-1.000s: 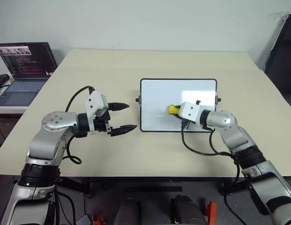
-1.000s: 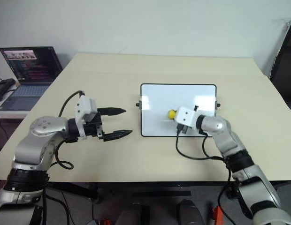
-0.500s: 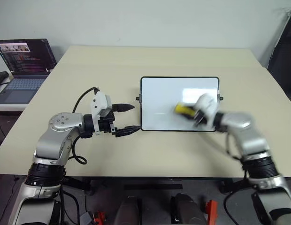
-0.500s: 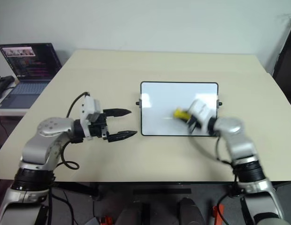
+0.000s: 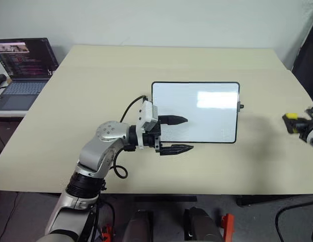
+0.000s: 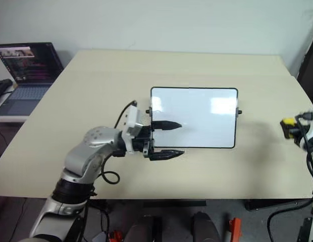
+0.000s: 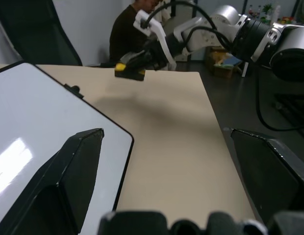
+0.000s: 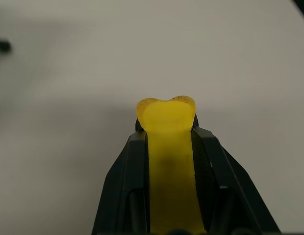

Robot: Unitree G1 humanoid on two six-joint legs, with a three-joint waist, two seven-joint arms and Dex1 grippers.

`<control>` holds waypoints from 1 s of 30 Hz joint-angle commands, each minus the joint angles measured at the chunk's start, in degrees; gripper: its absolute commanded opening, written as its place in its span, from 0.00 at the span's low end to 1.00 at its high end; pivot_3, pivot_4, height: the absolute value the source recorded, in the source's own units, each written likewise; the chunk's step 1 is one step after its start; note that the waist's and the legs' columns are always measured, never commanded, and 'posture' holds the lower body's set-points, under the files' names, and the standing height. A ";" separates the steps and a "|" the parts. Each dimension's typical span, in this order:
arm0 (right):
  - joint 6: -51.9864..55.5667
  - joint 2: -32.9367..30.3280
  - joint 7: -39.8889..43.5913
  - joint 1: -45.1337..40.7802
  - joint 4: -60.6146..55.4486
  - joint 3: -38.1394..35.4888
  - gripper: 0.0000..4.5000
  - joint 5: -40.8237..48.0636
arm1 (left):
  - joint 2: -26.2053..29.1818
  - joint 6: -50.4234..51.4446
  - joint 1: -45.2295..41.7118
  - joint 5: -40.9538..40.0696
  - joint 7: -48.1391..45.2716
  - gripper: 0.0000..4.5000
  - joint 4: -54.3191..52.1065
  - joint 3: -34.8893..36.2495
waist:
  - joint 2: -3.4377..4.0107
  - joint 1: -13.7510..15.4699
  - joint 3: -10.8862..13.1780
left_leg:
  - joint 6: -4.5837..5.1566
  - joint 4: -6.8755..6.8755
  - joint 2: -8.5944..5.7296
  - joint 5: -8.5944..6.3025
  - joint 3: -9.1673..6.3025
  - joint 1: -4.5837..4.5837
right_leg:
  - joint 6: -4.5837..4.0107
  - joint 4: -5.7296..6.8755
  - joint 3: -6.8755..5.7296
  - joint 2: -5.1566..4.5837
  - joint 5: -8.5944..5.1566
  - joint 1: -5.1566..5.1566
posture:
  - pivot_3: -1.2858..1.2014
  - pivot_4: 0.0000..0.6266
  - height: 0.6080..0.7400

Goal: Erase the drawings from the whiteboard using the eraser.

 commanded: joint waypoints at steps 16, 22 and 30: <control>-6.14 -3.47 1.95 -6.81 12.53 4.61 0.93 -0.39 | 0.40 -2.05 0.99 0.90 0.59 1.00 -0.21 0.59 | 0.03 -0.38 0.00 | -0.01 0.13 -0.01 0.00 0.12 0.08 | 0.17 -0.04 0.17 0.01 0.07 0.13 | 0.52 0.24 1.00; -13.23 1.26 4.43 -7.31 -2.80 2.32 0.99 5.88 | 2.84 -4.34 1.62 0.80 8.98 1.00 4.29 12.69 | 0.07 -1.02 0.02 | -0.01 0.13 0.02 0.00 0.15 0.10 | 0.17 0.01 0.21 0.02 0.07 0.08 | 0.52 0.24 1.00; -31.25 16.44 -5.89 -7.88 6.37 4.34 0.99 1.86 | 2.48 -18.02 -0.45 11.14 26.44 1.00 21.28 21.51 | -0.04 0.17 -0.07 | -0.02 0.17 -0.02 0.00 0.11 0.20 | 0.22 -0.01 0.14 -0.05 0.12 0.24 | 0.52 0.24 1.00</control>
